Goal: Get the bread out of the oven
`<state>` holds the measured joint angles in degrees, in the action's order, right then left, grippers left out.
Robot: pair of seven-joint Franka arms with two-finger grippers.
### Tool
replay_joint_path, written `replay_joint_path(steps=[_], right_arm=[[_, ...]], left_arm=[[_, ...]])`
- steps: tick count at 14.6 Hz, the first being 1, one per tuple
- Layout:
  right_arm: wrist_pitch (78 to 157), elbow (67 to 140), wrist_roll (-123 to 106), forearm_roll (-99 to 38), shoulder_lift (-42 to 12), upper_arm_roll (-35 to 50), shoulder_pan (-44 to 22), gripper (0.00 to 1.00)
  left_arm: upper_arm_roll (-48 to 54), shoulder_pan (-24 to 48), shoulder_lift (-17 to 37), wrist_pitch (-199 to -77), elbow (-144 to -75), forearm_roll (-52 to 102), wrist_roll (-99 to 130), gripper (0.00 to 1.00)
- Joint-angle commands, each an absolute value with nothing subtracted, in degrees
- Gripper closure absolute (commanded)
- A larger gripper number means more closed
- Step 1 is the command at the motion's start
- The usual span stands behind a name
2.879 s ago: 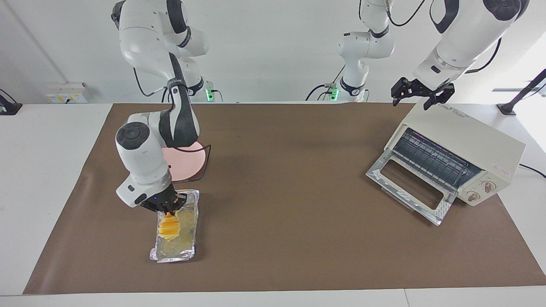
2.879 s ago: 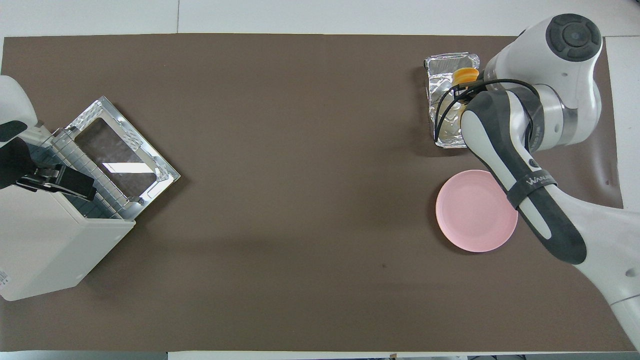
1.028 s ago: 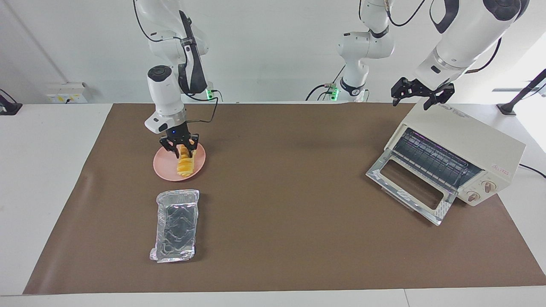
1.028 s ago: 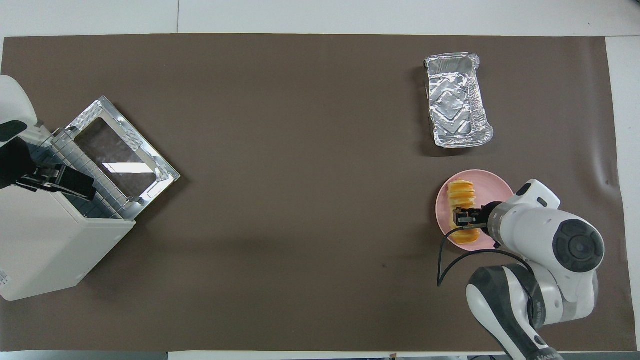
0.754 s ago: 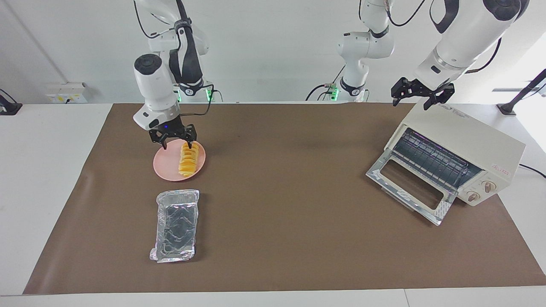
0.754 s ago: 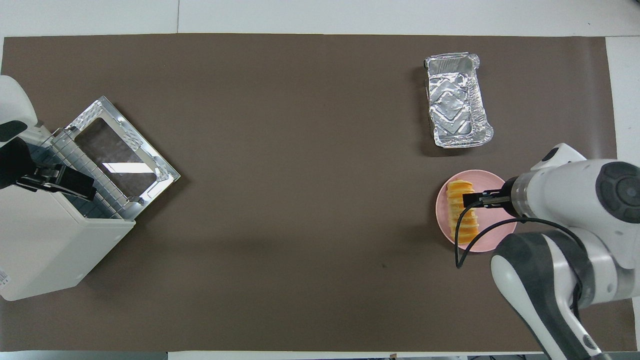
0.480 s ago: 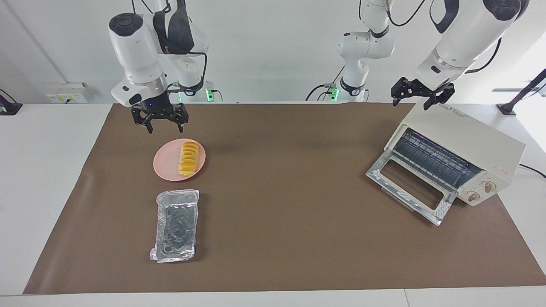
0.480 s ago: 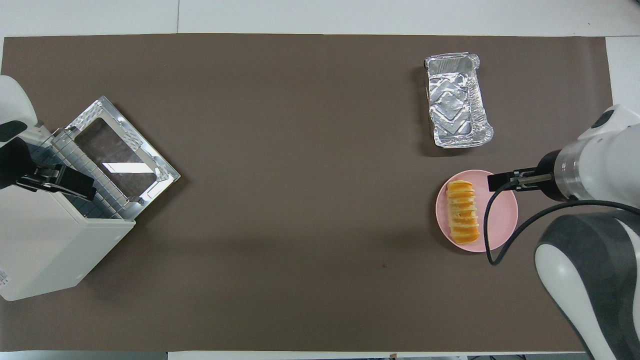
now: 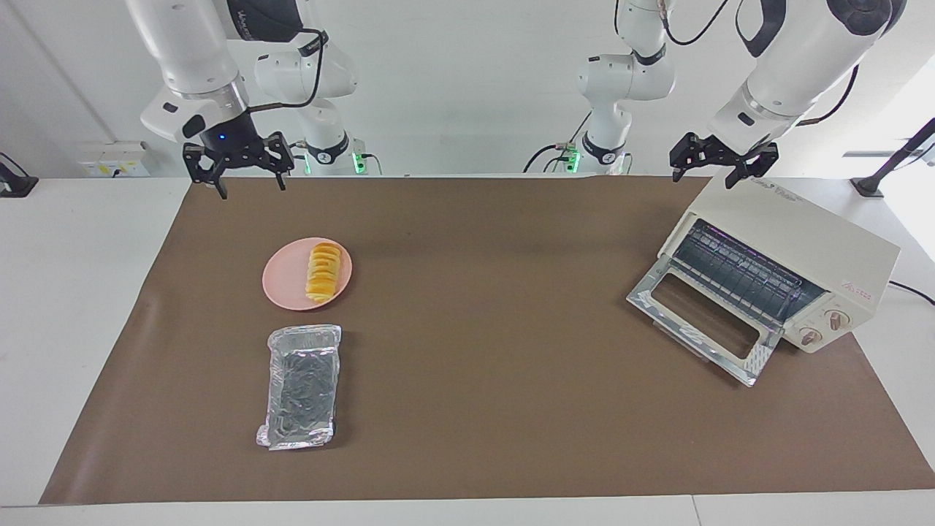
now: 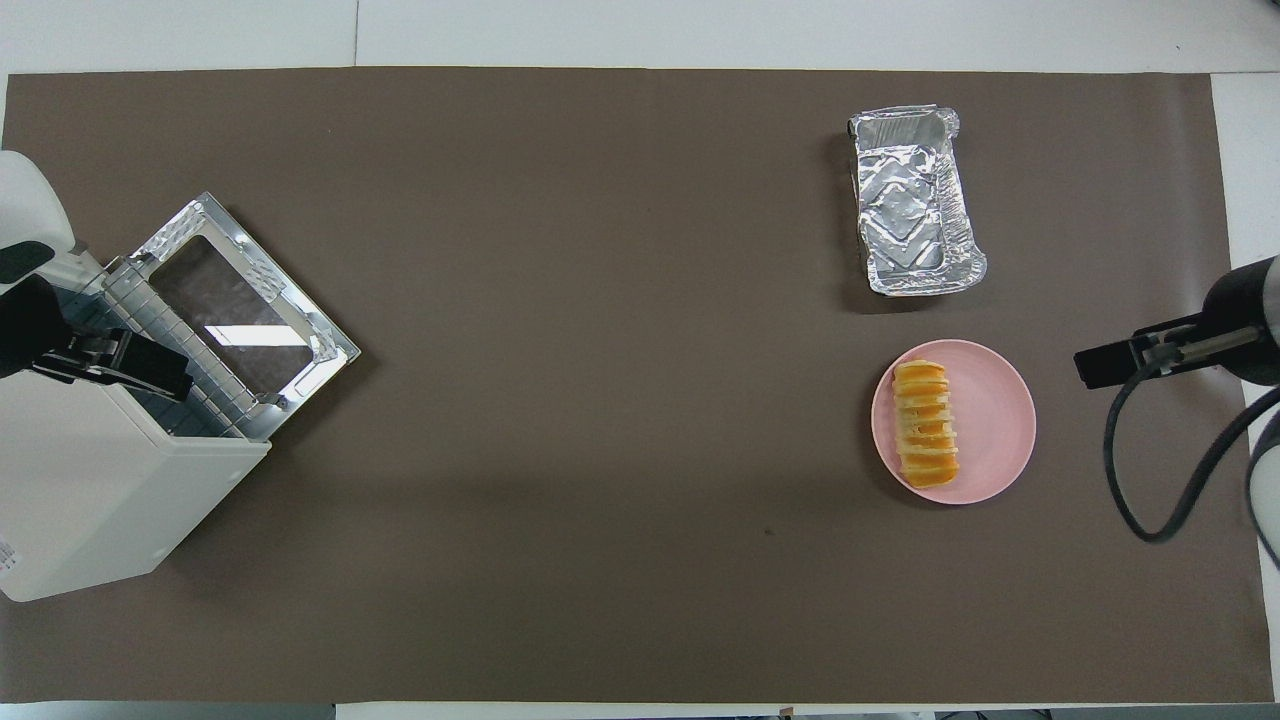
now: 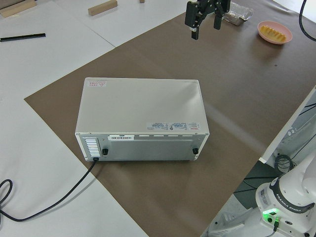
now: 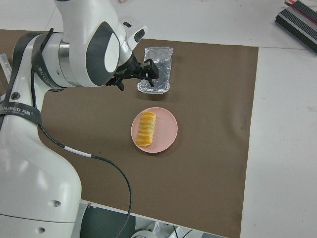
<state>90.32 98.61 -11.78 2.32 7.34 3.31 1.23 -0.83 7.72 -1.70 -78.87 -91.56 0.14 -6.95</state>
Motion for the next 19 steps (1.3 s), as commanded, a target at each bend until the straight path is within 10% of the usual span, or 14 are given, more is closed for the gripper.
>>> replay_joint_path(steps=[1, 19], right_arm=[[82.9, 87.4, -14.9, 1.6, 1.2, 3.6, 4.5, 0.00], [83.9, 89.9, -15.7, -0.7, 1.8, 4.0, 8.4, 0.00]], left_arm=[[-0.4, 6.9, -2.5, -79.3, -91.8, 0.7, -6.6, 0.00], [-0.4, 6.9, -2.5, -79.3, -91.8, 0.7, -6.6, 0.00]])
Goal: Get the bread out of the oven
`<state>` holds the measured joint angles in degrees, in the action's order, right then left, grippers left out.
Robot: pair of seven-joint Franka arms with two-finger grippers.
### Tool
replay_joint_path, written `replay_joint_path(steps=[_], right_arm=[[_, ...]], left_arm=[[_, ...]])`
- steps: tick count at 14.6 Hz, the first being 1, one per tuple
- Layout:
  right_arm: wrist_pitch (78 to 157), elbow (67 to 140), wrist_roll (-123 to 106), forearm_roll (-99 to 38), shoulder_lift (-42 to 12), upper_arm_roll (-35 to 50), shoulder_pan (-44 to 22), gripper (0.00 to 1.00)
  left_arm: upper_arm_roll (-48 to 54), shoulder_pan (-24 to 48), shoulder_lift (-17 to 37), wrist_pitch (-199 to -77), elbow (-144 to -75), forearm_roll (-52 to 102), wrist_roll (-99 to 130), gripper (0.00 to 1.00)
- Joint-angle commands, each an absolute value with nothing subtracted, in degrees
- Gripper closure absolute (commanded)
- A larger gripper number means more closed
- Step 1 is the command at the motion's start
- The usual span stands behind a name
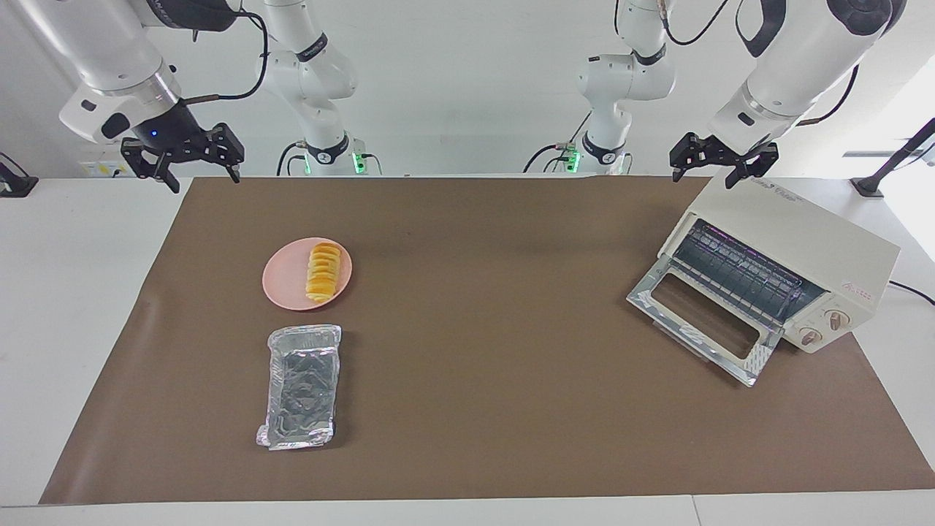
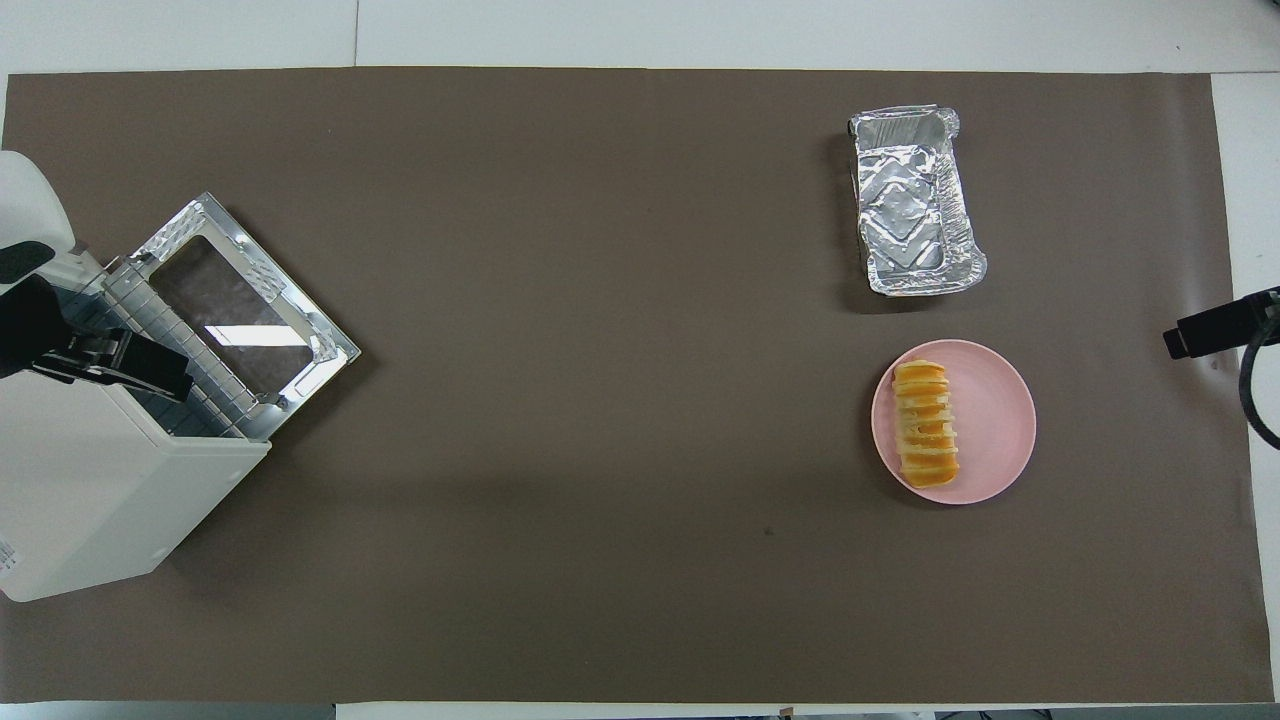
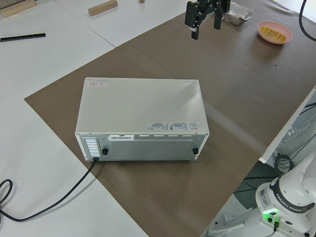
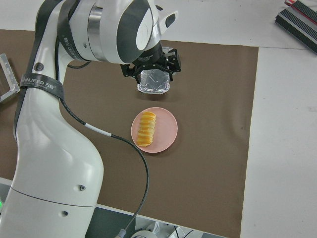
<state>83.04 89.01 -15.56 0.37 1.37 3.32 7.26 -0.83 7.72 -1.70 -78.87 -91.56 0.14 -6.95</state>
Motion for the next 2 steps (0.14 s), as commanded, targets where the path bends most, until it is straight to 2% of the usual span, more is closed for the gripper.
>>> replay_joint_path(steps=[1, 2], right_arm=[[83.9, 89.8, -15.7, -0.6, 1.9, 4.0, 8.4, 0.00], [83.9, 89.8, -15.6, -0.6, 1.8, 4.0, 8.4, 0.00]], left_arm=[[-0.4, 6.9, -2.5, -79.3, -91.8, 0.7, -6.6, 0.00], [-0.4, 6.9, -2.5, -79.3, -91.8, 0.7, -6.6, 0.00]])
